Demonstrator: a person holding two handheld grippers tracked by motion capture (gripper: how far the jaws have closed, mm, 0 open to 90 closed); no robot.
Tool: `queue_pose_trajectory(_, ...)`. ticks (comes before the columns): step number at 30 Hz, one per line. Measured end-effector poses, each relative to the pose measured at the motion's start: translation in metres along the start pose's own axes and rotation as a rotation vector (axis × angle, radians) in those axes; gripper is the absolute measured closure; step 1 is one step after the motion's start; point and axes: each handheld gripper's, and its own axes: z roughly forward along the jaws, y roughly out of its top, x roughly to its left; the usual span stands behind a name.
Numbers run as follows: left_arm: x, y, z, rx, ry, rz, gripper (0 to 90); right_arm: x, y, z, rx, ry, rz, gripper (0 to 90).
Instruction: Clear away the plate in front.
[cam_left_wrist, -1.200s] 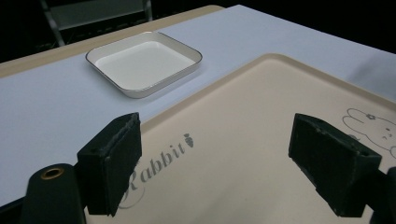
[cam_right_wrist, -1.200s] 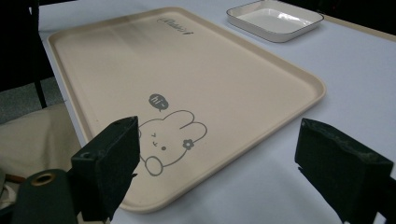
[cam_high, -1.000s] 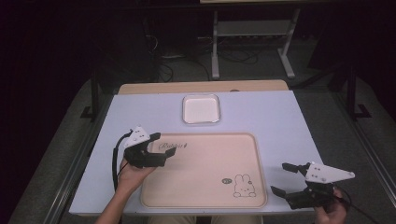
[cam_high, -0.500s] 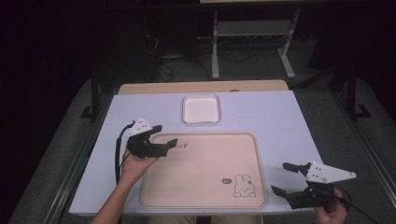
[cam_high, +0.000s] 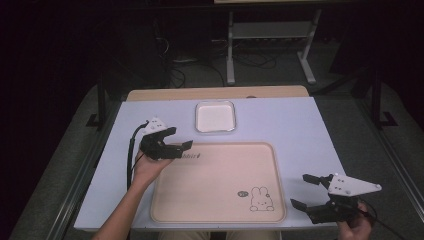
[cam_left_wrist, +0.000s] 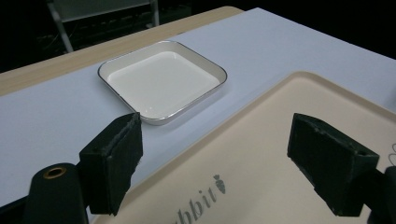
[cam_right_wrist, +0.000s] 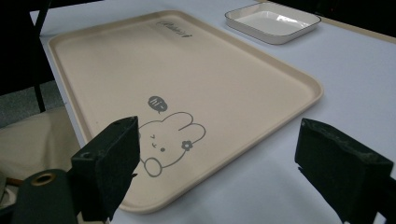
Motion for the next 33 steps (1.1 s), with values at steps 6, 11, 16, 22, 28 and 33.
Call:
queue_pose_trajectory(6, 0.005, 0.009, 0.007, 0.006, 0.000, -0.007, 17.9, 0.000, 0.000, 0.000, 0.001, 0.001, -0.002, 13.2)
queue_pose_trajectory(11, 0.008, 0.015, 0.011, 0.008, -0.001, -0.010, 18.2, 0.000, 0.000, 0.001, 0.002, 0.003, -0.006, 13.1)
queue_pose_trajectory(16, 0.014, 0.028, 0.019, 0.015, -0.008, -0.024, 19.7, 0.000, 0.001, 0.000, -0.002, 0.003, -0.004, 13.1)
queue_pose_trajectory(22, 0.019, 0.038, 0.028, 0.031, 0.002, -0.024, 21.4, 0.000, 0.001, 0.000, -0.004, 0.004, -0.004, 13.1)
queue_pose_trajectory(28, 0.026, 0.050, 0.043, 0.052, 0.001, -0.049, 21.8, -0.001, 0.000, 0.000, -0.007, 0.004, -0.002, 13.1)
queue_pose_trajectory(33, 0.033, 0.058, 0.054, 0.076, 0.001, -0.064, 23.6, -0.001, 0.000, -0.001, -0.010, 0.004, -0.002, 13.2)
